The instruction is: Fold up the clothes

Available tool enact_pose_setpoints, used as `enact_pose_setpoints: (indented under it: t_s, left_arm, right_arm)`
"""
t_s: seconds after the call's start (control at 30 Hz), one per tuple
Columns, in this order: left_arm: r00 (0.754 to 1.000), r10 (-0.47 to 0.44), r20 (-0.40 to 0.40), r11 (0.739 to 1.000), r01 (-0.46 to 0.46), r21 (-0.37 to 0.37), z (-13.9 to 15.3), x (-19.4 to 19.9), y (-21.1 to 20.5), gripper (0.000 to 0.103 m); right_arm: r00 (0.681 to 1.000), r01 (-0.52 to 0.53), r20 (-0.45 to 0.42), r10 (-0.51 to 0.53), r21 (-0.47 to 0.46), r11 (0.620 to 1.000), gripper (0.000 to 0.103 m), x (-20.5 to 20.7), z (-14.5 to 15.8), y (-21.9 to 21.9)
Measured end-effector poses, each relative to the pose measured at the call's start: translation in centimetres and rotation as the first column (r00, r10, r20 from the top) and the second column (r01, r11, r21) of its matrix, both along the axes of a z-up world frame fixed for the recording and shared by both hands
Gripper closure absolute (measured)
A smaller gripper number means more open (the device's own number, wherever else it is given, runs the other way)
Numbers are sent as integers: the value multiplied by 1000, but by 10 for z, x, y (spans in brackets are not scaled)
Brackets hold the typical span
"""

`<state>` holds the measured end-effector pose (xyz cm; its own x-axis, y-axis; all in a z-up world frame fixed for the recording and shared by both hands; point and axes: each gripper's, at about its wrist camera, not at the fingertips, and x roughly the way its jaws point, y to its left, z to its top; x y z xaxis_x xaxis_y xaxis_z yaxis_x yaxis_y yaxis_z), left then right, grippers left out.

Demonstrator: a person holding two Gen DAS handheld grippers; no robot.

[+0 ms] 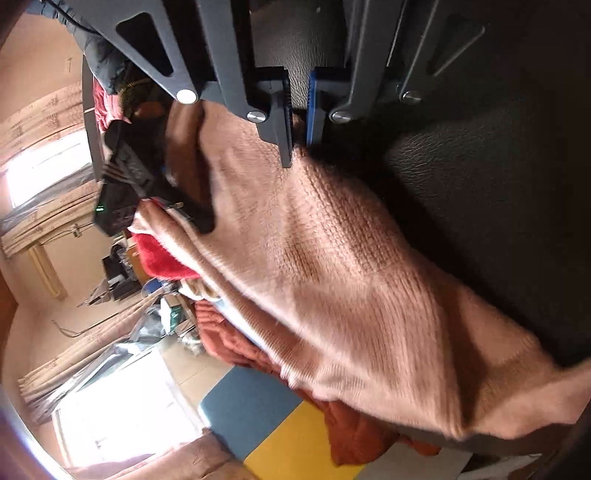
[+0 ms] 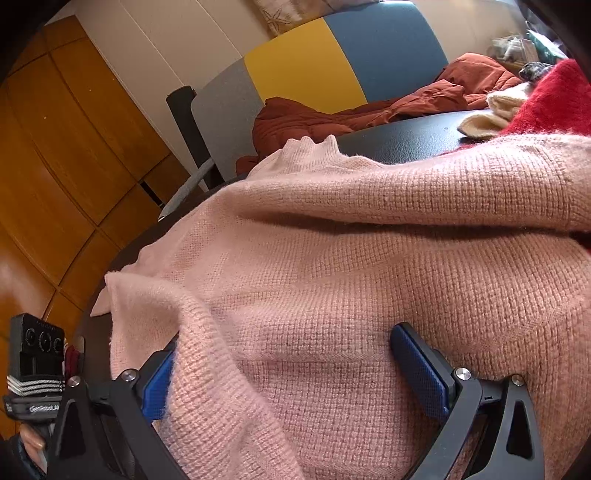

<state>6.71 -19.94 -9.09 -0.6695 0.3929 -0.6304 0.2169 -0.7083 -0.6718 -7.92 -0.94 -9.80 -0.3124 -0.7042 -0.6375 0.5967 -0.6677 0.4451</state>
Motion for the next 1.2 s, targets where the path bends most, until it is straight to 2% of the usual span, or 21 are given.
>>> enact_pose_setpoints:
  t_s: [0.1,0.2,0.3,0.37,0.47,0.6,0.7,0.77,0.87,0.97,1.07,1.2]
  left_arm:
    - [998,-2,-68,1000,4,20,23,27,-12,99]
    - [991,-12,-136,1000,14,13,50,62,-27,99]
    - [986,-8,-167,1000,8,1,69,97,-44,99]
    - [984,-2,-177,1000,0,-12,80,125,-56,99]
    - [986,-4,-164,998,-6,-58,91,168,-67,99]
    - [995,-21,-102,994,10,-106,87,210,-70,99]
    - [996,36,-84,992,-45,-116,81,225,-83,99]
    - [993,84,-81,988,-93,-119,77,230,-92,95]
    - [986,132,-101,978,-146,-147,73,205,-97,83]
    - [983,155,-99,970,-170,-174,63,162,-91,78]
    - [980,182,-80,951,-196,-237,49,108,-75,76]
    - [975,211,-66,926,-221,-308,34,56,-73,69]
  right_arm:
    - [1000,-17,11,17,24,1000,0,7,4,-5]
    - [993,-99,70,96,29,995,0,20,11,-16]
    - [961,-210,176,213,-33,977,0,38,16,-29]
    - [941,-270,195,277,-60,961,0,57,19,-38]
    - [907,-352,219,361,-82,933,0,87,20,-47]
    - [839,-476,256,480,-85,876,0,129,20,-54]
    - [828,-521,231,511,-21,853,0,150,21,-52]
    - [843,-515,201,500,30,857,0,153,22,-50]
    - [891,-450,124,437,113,886,0,146,26,-47]
    - [937,-344,11,350,222,912,0,128,26,-51]
    - [949,-266,-85,304,309,913,0,107,23,-62]
    - [943,-154,-210,257,408,900,0,79,19,-78]
